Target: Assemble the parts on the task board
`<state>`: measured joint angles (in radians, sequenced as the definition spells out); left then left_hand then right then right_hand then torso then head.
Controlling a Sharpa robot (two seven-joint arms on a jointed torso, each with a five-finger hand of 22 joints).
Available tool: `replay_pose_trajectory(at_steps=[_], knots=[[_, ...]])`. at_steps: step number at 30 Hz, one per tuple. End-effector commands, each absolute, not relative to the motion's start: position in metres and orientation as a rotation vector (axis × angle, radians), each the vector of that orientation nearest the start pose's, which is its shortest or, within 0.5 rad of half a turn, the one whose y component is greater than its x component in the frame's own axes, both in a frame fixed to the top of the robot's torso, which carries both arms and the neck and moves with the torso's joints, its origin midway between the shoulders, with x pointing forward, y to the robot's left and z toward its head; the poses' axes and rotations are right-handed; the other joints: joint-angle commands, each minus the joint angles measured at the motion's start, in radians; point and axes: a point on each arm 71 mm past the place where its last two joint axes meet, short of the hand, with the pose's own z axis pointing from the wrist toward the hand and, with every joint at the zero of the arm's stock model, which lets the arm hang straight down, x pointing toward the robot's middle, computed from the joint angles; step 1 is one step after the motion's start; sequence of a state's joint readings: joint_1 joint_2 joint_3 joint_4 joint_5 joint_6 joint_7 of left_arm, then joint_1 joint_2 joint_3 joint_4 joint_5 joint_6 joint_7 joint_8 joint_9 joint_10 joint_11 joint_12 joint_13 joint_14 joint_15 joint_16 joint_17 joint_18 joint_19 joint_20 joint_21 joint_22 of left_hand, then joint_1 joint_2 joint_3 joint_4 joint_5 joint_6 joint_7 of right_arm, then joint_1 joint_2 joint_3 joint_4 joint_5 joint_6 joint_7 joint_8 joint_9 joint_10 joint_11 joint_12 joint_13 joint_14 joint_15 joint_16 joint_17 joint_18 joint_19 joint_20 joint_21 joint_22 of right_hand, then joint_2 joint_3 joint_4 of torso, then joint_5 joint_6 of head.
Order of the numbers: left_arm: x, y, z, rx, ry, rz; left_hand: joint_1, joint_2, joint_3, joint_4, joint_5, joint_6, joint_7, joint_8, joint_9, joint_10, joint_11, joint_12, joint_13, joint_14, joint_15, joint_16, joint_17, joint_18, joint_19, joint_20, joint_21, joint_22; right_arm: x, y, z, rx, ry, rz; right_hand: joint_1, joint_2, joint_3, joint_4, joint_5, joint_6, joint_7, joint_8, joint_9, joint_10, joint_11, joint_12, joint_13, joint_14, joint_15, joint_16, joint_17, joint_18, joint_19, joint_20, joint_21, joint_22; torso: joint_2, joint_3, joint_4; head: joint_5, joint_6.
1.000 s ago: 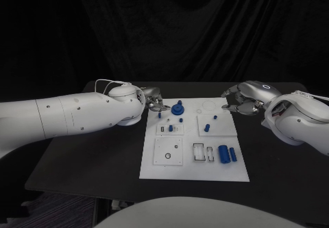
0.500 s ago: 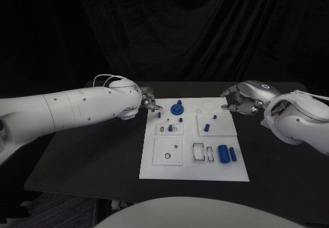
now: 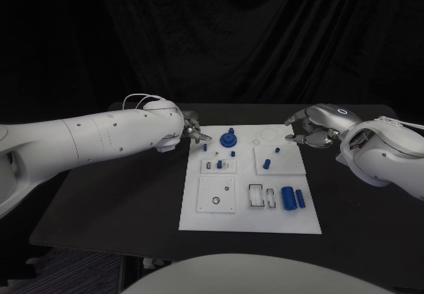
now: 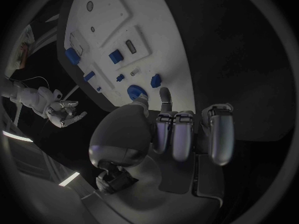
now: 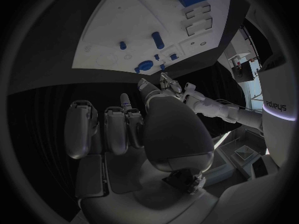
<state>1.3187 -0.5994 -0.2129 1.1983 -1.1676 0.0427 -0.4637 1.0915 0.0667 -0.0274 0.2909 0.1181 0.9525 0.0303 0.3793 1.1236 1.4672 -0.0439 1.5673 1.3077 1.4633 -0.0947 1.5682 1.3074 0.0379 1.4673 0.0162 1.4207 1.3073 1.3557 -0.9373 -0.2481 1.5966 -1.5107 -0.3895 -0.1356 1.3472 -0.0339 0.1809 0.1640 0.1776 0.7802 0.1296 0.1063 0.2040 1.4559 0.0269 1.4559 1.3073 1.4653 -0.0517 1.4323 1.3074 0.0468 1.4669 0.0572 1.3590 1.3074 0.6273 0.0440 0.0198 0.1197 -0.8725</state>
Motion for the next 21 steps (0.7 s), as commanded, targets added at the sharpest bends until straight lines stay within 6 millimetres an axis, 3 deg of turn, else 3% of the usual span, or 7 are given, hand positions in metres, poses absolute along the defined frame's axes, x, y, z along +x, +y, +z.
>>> replay_pose_trajectory(at_steps=[1, 8, 21], knots=[[0.5391, 0.1946, -0.2319, -0.075, 2.214, -0.24, -0.01, 0.002, -0.011, -0.001, -0.005, -0.008, 0.005, -0.013, -0.004, 0.104, 0.009, 0.003, 0.263, 0.107, 0.009, 0.003, 0.263, -0.004, 0.054, 0.008, -0.007, 0.218, 0.4711, -0.2307, -0.1777, -0.248, 1.639, 0.509, -0.002, 0.004, 0.002, 0.004, 0.003, 0.007, 0.001, -0.004, -0.001, -0.003, 0.002, -0.004, 0.102, 0.061, 0.008, -0.006, 0.047, 0.003, 0.023, 0.007, -0.005, 0.197, 0.0, 0.0, -0.0006, -0.001, 0.0], [0.5424, 0.1931, -0.2337, -0.075, 2.22, -0.238, -0.004, 0.01, -0.013, -0.003, 0.008, -0.012, 0.008, -0.029, -0.011, 0.104, 0.012, 0.003, 0.263, 0.107, 0.012, 0.003, 0.263, -0.002, 0.051, 0.01, -0.014, 0.216, 0.4713, -0.2305, -0.178, -0.25, 1.642, 0.509, -0.002, 0.004, 0.002, 0.004, 0.003, 0.007, 0.001, -0.004, -0.001, -0.003, 0.002, -0.004, 0.102, 0.061, 0.008, -0.006, 0.047, 0.003, 0.023, 0.007, -0.005, 0.197, 0.0, 0.0011, -0.0005, -0.003, 0.0], [0.5439, 0.1871, -0.2345, -0.062, 2.216, -0.262, 0.008, 0.017, -0.016, -0.004, 0.03, -0.013, 0.012, -0.049, -0.02, 0.104, 0.016, 0.003, 0.263, 0.107, 0.016, 0.003, 0.263, -0.001, 0.047, 0.014, -0.02, 0.214, 0.4712, -0.23, -0.1782, -0.252, 1.644, 0.51, -0.001, 0.005, 0.002, 0.004, 0.004, 0.007, 0.001, -0.004, -0.002, -0.004, 0.002, -0.005, 0.101, 0.061, 0.008, -0.006, 0.046, 0.003, 0.023, 0.007, -0.005, 0.197, 0.001, 0.0, -0.0008, -0.002, 0.0]])
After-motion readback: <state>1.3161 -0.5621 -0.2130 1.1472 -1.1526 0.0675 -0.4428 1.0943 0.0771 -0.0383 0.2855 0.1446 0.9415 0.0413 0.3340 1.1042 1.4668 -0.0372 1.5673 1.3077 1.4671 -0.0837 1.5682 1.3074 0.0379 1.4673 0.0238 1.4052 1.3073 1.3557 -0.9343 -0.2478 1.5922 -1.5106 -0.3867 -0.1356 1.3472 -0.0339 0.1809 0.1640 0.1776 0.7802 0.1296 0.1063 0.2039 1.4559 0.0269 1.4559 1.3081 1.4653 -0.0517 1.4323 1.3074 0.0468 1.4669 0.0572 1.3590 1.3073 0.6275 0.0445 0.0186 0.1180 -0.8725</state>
